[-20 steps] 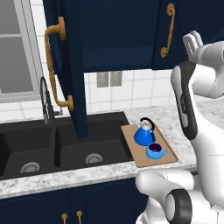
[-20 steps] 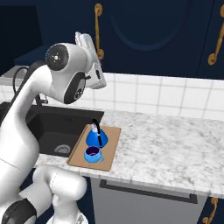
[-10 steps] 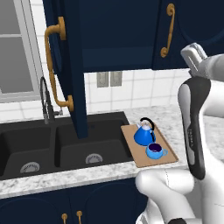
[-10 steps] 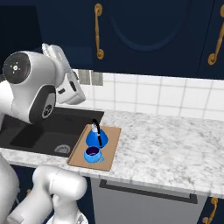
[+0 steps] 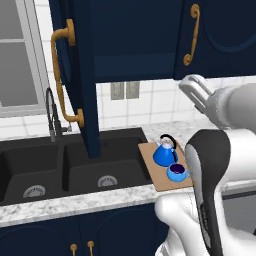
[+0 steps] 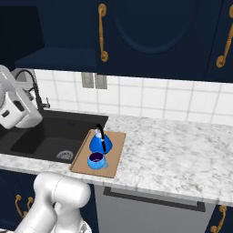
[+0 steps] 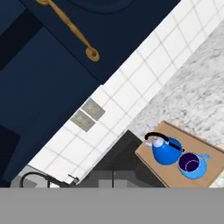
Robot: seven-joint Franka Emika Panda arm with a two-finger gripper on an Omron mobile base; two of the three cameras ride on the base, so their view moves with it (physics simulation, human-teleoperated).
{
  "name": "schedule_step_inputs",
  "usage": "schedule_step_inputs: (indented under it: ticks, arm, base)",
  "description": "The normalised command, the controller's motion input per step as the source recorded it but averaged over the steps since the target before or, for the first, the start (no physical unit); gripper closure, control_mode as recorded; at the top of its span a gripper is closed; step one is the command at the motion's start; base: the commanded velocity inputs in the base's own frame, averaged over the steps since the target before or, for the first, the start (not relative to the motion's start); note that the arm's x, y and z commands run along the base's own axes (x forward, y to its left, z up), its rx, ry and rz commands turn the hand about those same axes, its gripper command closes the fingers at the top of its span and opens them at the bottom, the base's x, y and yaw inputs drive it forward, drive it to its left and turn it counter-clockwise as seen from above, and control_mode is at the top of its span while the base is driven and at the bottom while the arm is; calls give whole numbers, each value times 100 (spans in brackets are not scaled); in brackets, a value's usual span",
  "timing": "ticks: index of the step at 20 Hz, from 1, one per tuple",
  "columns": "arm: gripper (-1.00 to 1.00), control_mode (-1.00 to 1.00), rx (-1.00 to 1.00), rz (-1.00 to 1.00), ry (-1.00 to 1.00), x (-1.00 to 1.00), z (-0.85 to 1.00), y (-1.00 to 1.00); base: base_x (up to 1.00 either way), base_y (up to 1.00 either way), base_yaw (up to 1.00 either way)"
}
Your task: Pick the kettle from the counter and place it on the tray. Then pick the mug from the cabinet and place it on the tray. Then close the cabinet doors.
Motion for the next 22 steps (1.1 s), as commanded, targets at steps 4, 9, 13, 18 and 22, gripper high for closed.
schedule_step_inputs:
  ticks: [4, 9, 13, 18, 22]
  arm:
    - [100, -100, 3, 0, -20, -24, -18, 92]
    - [100, -100, 12, 0, -20, -45, -23, 56]
    - [100, -100, 13, 0, -21, -39, -24, 48]
    - [100, -100, 4, 0, -15, -52, -45, 62]
    - [100, -100, 1, 0, -14, -35, -57, 63]
  base:
    - [0, 0, 0]
    - [0, 0, 0]
    - [0, 0, 0]
    - [0, 0, 0]
    - [0, 0, 0]
